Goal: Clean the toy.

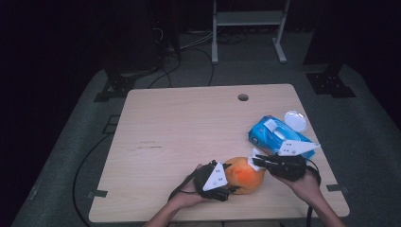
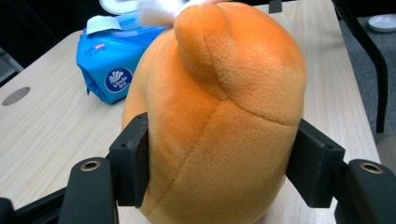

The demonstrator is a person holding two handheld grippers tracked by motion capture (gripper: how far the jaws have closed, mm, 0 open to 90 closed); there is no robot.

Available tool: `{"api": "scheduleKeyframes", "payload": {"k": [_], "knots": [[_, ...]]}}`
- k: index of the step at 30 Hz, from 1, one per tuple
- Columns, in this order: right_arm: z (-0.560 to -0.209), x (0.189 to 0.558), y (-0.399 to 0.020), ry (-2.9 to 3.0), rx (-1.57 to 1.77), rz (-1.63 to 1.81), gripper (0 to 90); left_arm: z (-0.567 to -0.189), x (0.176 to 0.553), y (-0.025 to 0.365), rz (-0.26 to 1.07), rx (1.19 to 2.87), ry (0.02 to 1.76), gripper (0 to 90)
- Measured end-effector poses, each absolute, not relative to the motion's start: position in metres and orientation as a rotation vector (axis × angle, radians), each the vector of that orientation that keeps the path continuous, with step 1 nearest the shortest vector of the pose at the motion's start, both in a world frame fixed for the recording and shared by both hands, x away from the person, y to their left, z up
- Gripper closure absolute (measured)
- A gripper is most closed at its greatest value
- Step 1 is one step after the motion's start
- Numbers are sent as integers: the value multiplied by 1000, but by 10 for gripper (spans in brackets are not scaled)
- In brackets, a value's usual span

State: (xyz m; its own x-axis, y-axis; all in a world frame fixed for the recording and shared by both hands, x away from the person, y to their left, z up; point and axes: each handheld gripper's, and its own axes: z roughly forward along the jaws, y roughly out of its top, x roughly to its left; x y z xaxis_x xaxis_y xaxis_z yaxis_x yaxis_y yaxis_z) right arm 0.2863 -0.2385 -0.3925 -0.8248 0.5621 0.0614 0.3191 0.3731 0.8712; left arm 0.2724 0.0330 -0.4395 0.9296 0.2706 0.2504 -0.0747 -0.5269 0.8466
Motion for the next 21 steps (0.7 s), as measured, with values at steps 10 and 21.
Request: {"api": "scheduleKeyframes", "payload": {"k": [10, 21], "knots": [[-401, 273, -256, 2366, 811, 1483, 832, -440, 283, 39, 354, 2044, 253, 322], [-427, 260, -309, 2354, 1005, 1378, 781, -440, 289, 46, 310, 2026, 314, 318]]}}
